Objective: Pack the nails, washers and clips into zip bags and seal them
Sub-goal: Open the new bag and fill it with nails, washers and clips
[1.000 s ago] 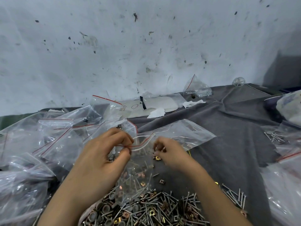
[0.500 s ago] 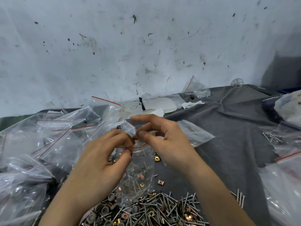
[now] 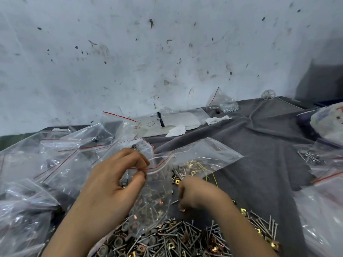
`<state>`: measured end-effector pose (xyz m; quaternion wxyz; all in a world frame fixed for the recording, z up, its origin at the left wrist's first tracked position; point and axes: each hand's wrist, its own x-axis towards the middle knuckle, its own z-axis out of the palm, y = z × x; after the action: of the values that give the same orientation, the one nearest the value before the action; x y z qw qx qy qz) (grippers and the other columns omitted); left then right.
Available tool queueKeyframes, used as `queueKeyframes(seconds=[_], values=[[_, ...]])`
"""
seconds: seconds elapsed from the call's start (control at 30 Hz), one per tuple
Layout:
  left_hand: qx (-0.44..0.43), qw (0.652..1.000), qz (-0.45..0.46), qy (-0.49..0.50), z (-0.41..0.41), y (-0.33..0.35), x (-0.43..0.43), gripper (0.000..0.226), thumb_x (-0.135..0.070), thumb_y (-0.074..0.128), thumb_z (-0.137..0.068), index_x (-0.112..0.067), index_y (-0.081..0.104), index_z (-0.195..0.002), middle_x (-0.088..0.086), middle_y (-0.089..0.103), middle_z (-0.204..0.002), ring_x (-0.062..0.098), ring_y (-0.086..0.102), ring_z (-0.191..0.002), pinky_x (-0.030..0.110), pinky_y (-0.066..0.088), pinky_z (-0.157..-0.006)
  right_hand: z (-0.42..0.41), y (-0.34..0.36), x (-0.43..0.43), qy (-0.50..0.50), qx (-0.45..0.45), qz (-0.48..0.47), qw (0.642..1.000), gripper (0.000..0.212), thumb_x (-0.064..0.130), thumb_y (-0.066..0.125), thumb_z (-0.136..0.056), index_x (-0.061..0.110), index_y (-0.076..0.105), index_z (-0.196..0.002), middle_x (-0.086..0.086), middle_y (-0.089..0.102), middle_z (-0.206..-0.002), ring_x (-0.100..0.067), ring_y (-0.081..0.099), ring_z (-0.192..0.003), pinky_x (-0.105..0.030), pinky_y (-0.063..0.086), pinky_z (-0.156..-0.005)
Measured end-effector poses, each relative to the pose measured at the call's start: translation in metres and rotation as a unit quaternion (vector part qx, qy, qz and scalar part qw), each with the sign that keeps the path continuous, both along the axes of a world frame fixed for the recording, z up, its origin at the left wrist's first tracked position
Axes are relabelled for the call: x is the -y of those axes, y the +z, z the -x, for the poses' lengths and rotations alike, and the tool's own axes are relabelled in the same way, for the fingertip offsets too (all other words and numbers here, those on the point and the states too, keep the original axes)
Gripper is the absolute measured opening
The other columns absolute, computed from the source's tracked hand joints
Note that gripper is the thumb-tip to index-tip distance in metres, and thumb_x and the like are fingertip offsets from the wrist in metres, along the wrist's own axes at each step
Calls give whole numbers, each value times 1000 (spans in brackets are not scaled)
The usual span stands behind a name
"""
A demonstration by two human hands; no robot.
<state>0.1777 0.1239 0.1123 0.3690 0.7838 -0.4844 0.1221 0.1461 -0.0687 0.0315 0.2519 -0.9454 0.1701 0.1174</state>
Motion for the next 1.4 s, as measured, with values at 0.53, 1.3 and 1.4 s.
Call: queueKeyframes(seconds=[0.53,1.3,1.4], values=[[8,1000,-9,-1,0,-1,-1,19,-42,40,-75,-33,55,-69,-16,64,-91,2,58,-93,6,35,-74,8,30,12,-57,286,-190,937,14,12,71,-83,23,64,-78,7,66,-77,-6,62,-75,-20,50,-72],[-2,1000,-4,0,-4,0,-2,19,-43,41,-72,-32,56,-68,-16,64,-91,5,59,-91,8,37,-72,-35,-59,-5,-30,206,28,978,12,10,64,-85,15,72,-93,-6,67,-102,-22,58,-102,-33,50,-86],[-8,1000,-2,1,-5,-1,-3,20,-43,41,-72,-32,57,-68,-16,64,-92,6,60,-92,11,39,-72,-34,-60,-3,-46,190,-17,981,19,6,64,-83,24,62,-76,-2,65,-91,-21,60,-93,-29,50,-77]])
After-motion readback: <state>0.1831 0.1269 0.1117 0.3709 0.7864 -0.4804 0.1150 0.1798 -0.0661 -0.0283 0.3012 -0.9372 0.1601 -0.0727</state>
